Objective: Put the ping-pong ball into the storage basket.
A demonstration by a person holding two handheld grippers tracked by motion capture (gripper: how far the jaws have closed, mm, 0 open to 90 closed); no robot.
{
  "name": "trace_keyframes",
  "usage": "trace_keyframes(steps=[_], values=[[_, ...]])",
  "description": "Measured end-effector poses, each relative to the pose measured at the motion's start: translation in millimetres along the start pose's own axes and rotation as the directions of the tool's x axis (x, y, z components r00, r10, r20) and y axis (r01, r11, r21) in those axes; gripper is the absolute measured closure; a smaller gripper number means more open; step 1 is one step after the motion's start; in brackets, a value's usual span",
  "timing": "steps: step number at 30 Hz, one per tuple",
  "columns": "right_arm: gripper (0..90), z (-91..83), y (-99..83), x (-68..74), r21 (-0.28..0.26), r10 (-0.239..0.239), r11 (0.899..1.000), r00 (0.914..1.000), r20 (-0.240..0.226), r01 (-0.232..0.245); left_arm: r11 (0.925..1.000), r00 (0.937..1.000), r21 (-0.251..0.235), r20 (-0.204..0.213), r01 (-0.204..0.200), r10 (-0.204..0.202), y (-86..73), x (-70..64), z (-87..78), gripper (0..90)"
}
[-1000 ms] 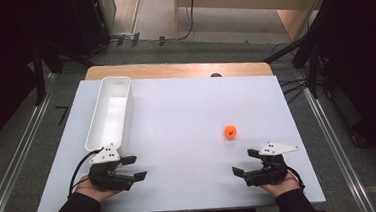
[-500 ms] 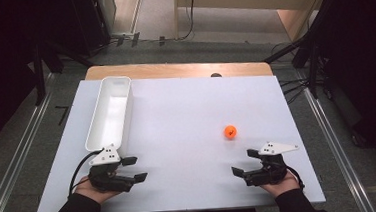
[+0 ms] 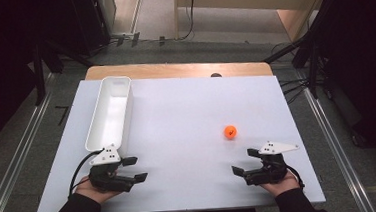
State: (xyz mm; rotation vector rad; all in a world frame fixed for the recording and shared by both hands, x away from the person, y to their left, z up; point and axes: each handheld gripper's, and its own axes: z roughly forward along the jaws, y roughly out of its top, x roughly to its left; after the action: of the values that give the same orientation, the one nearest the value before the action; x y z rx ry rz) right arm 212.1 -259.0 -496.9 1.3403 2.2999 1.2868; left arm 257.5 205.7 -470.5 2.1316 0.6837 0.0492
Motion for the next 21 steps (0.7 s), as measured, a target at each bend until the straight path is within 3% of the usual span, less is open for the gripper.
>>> trace_keyframes(steps=[13,21], values=[[6.6,-0.1,0.0,-0.2,0.008,-0.001,1.000,1.0000,-0.003,0.001,0.9999,0.9999,0.011,0.013,0.011,-0.011,1.0,1.2,2.1,30.6],[6.6,1.6,0.7,0.1,0.007,-0.009,1.000,0.9999,-0.011,0.009,0.9999,0.9999,0.012,0.013,-0.007,0.007,3.5,-0.4,2.1,30.5]])
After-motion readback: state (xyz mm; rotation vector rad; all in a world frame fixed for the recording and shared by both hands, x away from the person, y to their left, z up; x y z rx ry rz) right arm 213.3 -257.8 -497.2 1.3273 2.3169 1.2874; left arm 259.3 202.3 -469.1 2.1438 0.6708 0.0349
